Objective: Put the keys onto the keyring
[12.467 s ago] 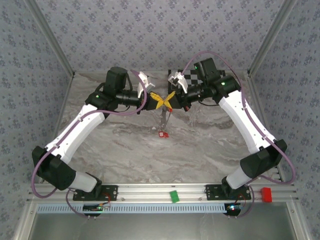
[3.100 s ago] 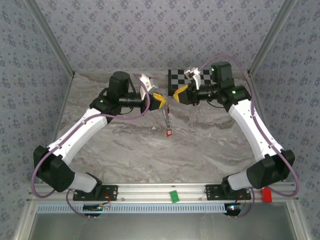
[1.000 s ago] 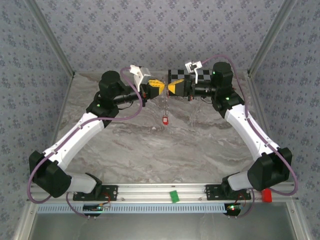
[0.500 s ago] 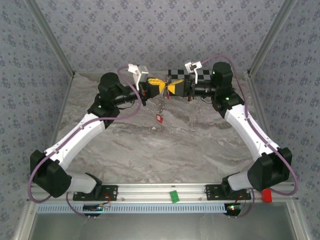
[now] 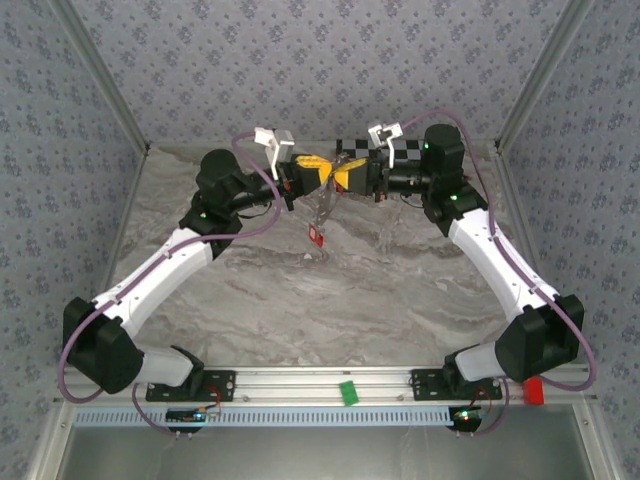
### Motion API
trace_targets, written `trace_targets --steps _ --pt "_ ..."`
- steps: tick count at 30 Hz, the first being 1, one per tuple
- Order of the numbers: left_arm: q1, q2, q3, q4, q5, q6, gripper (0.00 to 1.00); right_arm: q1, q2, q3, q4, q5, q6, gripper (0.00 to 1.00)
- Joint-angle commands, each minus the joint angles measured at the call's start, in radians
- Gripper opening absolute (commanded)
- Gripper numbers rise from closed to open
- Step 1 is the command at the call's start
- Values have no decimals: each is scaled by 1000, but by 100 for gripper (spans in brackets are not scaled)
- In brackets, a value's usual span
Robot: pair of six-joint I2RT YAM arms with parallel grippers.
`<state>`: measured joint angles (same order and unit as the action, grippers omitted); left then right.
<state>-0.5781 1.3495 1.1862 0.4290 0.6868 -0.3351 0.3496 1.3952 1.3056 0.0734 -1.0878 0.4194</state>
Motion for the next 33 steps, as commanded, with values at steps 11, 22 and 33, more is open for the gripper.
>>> trace_targets --steps 11,22,33 --pt "-6 -9 20 82 2 -7 0 -55 -86 -47 23 103 -35 27" --pt "-7 -1 27 81 -1 -15 0 -29 -82 -75 302 99 107 29" --pt "-7 -1 30 83 0 -18 0 15 -44 -57 300 66 106 27"
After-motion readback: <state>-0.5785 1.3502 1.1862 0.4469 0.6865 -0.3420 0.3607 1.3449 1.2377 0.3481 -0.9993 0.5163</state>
